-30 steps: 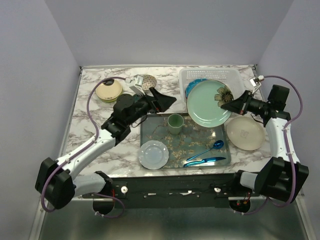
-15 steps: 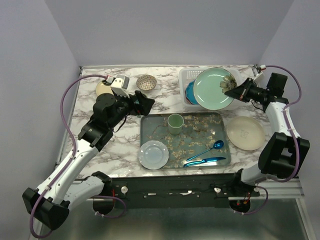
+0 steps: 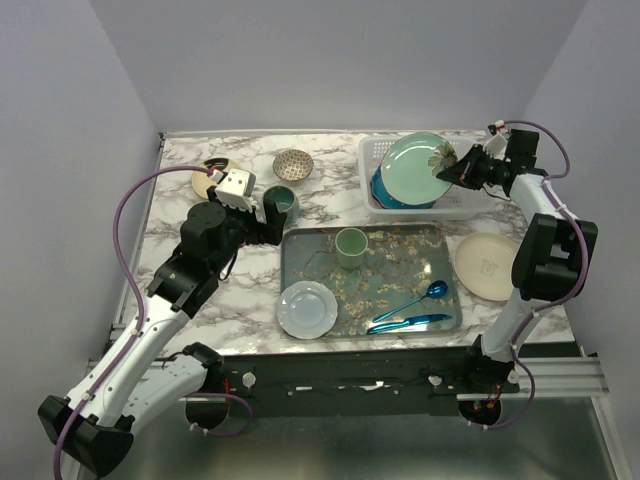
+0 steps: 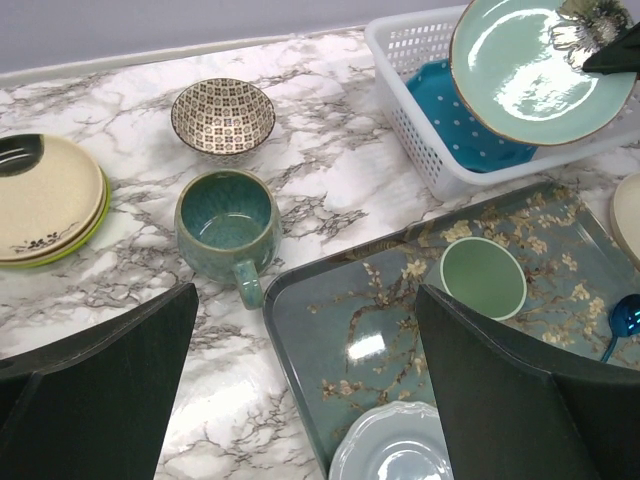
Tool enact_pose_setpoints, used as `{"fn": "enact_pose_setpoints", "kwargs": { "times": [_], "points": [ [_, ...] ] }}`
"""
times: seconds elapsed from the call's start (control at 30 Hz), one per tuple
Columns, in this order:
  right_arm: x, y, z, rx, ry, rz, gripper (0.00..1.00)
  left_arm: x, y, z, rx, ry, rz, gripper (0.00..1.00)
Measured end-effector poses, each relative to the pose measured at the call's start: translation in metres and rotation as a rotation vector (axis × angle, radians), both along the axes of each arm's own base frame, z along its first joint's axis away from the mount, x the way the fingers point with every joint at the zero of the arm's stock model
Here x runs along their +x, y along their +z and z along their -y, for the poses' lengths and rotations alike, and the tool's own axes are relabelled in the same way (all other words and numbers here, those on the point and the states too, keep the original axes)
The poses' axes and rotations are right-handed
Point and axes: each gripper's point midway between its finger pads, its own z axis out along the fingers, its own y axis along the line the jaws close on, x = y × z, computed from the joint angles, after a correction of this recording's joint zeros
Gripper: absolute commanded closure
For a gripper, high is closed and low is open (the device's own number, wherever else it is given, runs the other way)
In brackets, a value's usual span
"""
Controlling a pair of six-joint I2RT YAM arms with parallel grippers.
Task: Place the mixed dishes into the plastic bin
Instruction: Place the plate in the plastic bin.
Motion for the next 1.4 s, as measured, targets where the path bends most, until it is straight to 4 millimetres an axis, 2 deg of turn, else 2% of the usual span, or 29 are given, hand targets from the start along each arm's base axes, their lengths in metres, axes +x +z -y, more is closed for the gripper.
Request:
{"fn": "enact_pose_setpoints", "kwargs": {
  "times": [0.17,0.57,0.8,0.93,1.0,1.27,1.3,1.4],
  "points": [
    [0.015,-0.02,-0.005,-0.022,-0.002,-0.033,0.92,0.0,-0.001,-0.001,0.007,-0.001,0.002,0.01],
    [0.038,-0.046,-0.01,-0.063,0.009,-0.065,0.86,0.002,-0.003,-0.004,0.009,0.012,-0.003,0.01],
    [0.044,-0.061,-0.011,-0.082,0.016,-0.088,0.76,0.005,-0.004,-0.008,0.011,0.026,-0.007,0.01],
    [0.045,-0.058,-0.013,-0.085,0.021,-0.084,0.66,0.006,-0.005,-0.009,0.01,0.029,-0.008,0.01],
    [0.048,-0.054,-0.013,-0.092,0.025,-0.07,0.57,0.006,-0.005,-0.009,0.01,0.029,-0.009,0.01],
    [0.047,-0.056,-0.015,-0.131,0.035,-0.07,0.42,0.006,-0.005,-0.009,0.01,0.026,-0.011,0.01],
    [0.047,-0.057,-0.014,-0.141,0.035,-0.07,0.37,0.006,-0.005,-0.009,0.01,0.026,-0.011,0.01],
    [0.048,-0.057,-0.014,-0.159,0.038,-0.065,0.3,0.006,-0.005,-0.009,0.009,0.024,-0.011,0.01]
  ]
}}
